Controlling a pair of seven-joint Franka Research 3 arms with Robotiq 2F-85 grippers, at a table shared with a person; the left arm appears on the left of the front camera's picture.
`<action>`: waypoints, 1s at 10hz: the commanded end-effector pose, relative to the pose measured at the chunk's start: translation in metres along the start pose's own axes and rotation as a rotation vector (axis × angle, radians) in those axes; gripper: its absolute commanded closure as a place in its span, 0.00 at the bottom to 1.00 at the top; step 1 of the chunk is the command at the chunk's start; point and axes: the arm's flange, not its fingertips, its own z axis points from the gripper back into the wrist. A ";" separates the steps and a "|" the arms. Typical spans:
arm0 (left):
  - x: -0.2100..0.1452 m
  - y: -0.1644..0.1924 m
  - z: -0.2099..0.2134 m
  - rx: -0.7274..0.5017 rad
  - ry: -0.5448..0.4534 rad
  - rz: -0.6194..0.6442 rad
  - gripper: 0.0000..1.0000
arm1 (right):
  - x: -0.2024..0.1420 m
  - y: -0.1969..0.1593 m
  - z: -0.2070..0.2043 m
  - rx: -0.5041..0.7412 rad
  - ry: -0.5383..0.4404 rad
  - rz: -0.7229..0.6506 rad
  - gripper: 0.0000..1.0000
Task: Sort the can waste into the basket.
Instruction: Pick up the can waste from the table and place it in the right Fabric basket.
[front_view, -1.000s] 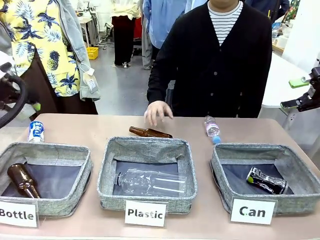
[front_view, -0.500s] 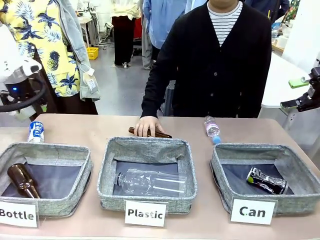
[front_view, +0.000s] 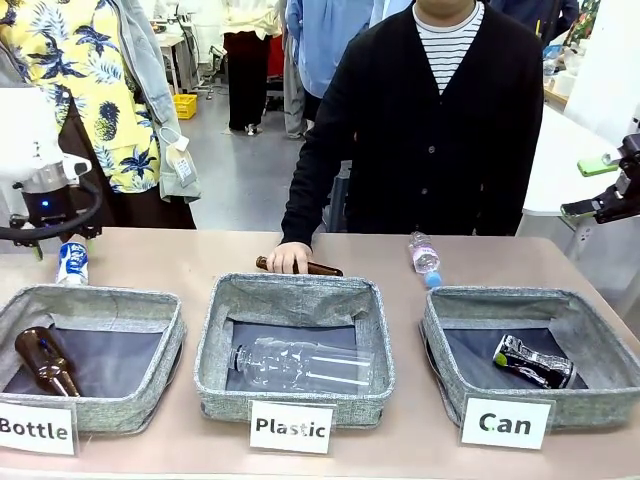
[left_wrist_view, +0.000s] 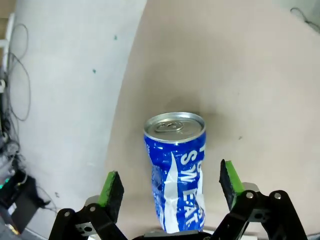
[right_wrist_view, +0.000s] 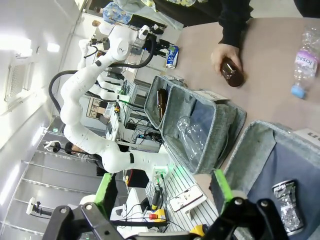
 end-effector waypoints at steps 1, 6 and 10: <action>0.004 -0.004 -0.005 -0.061 0.024 0.034 0.00 | -0.001 0.000 0.002 -0.006 0.003 0.020 0.00; 0.009 0.003 -0.033 -0.089 0.106 0.053 0.00 | -0.001 0.000 0.002 -0.006 0.003 0.020 0.00; 0.011 0.000 -0.033 -0.087 0.106 0.051 0.60 | -0.001 0.000 0.002 -0.006 0.003 0.020 0.00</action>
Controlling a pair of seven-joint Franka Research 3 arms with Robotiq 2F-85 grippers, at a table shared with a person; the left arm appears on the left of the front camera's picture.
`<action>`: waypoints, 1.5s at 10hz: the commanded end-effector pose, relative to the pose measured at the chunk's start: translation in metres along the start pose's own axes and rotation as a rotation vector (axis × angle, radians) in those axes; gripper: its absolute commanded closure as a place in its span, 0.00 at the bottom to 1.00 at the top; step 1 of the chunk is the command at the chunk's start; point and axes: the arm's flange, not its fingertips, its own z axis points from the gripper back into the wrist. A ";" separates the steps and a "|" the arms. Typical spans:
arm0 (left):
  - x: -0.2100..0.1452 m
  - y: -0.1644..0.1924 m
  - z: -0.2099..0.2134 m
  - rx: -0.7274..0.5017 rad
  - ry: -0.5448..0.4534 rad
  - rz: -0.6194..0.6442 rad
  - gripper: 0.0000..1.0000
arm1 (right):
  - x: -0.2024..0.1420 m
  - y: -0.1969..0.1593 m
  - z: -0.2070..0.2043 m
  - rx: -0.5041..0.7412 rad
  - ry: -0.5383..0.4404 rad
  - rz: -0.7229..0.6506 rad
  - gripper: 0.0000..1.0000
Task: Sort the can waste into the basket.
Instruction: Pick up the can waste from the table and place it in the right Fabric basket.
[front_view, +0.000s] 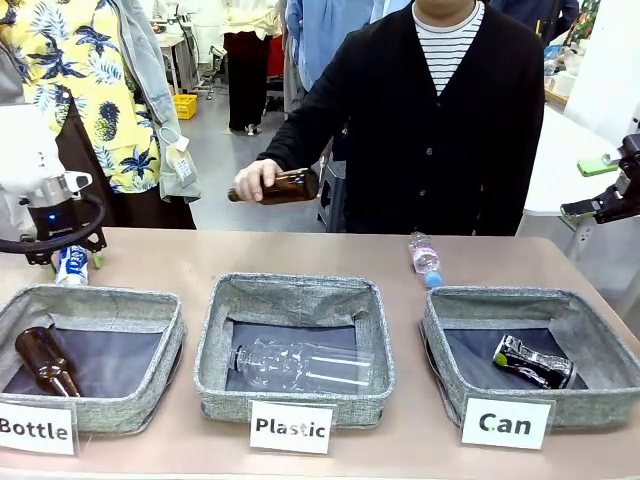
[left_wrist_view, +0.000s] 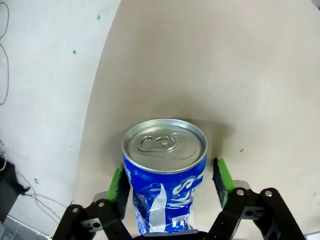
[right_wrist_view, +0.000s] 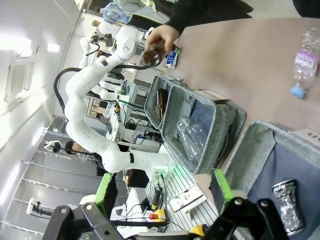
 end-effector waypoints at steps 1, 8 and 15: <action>0.004 -0.001 0.001 -0.016 0.017 -0.018 1.00 | -0.001 0.000 0.002 -0.006 0.003 0.020 0.00; -0.019 0.120 0.094 -0.225 -0.159 -0.230 1.00 | -0.001 0.000 0.002 -0.006 0.003 0.020 0.00; -0.059 0.289 0.131 -0.673 -0.385 -0.562 1.00 | -0.001 0.000 0.002 -0.006 0.003 0.020 0.00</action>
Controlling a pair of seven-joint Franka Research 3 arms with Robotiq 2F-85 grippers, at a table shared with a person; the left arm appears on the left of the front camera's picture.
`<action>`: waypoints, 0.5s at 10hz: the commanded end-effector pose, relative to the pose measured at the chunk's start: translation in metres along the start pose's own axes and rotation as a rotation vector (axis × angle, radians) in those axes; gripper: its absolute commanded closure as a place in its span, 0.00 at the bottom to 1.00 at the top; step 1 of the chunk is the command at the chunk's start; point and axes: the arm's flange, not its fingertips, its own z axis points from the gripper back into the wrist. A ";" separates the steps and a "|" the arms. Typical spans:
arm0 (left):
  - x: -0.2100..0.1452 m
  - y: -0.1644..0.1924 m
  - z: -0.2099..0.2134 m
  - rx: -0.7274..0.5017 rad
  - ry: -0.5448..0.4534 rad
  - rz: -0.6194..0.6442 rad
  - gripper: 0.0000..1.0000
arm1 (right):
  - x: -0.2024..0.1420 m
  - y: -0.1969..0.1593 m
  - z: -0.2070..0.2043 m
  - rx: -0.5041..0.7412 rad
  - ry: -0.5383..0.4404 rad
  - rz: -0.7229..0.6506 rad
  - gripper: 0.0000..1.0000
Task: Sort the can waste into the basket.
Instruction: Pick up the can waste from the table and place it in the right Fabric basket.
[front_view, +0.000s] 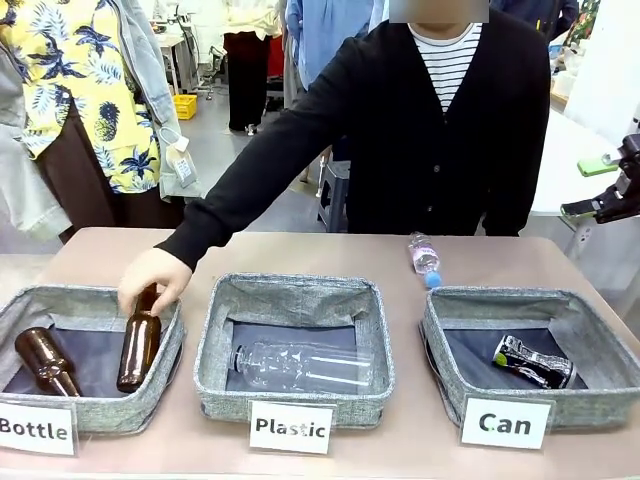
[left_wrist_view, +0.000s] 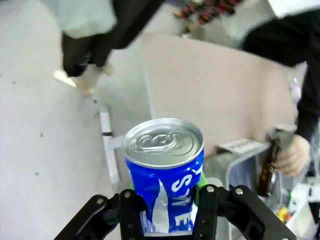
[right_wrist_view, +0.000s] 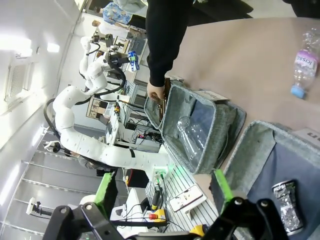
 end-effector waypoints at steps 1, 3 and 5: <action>-0.008 -0.029 -0.013 -0.016 0.031 -0.058 1.00 | -0.001 0.000 0.002 -0.006 0.004 0.020 0.00; -0.015 -0.067 -0.011 0.003 0.033 -0.103 1.00 | -0.001 0.000 0.002 -0.006 0.004 0.020 0.00; -0.029 -0.137 -0.003 0.059 0.010 -0.295 1.00 | -0.001 0.000 0.002 -0.006 0.004 0.020 0.00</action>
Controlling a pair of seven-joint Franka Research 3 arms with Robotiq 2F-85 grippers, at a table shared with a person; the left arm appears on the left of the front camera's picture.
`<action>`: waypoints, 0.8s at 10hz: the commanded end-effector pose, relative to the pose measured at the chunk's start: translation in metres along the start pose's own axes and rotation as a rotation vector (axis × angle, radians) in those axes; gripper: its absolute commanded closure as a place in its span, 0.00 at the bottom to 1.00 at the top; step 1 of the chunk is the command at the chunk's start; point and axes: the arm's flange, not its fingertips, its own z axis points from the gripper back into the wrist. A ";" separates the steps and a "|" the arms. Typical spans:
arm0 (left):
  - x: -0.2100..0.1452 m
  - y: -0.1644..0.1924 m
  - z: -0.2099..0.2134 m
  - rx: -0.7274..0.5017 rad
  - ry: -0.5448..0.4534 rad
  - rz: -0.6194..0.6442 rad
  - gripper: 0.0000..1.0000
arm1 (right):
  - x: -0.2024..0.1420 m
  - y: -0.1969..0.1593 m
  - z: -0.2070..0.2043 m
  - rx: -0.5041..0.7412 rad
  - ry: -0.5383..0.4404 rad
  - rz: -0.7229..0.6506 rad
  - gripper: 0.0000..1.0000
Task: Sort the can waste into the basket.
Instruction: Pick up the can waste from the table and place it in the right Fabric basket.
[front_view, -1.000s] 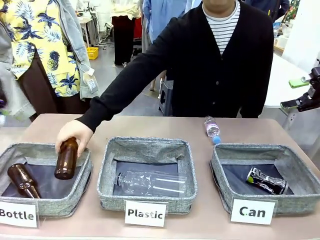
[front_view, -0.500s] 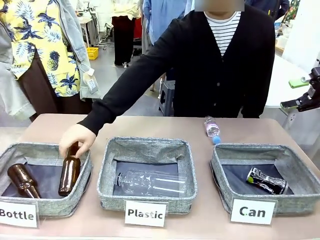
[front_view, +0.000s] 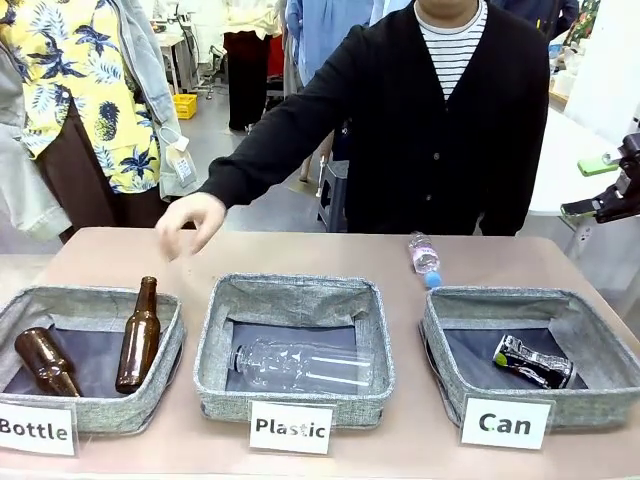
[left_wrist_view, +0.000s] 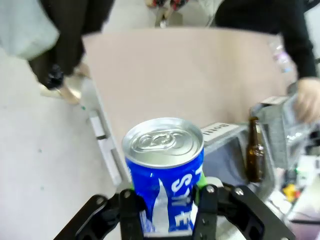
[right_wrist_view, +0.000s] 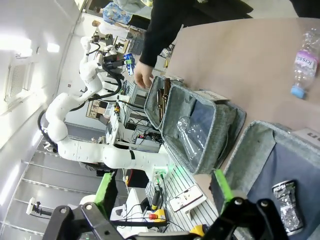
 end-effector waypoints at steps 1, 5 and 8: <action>-0.023 -0.069 0.007 0.058 -0.004 -0.222 1.00 | -0.001 0.000 0.002 -0.005 0.004 0.019 0.00; -0.060 -0.163 -0.025 0.035 0.035 -0.677 1.00 | -0.001 0.000 0.002 -0.005 0.004 0.019 0.00; -0.045 -0.159 -0.013 0.007 0.128 -0.627 1.00 | -0.001 0.000 0.002 -0.005 0.004 0.019 0.00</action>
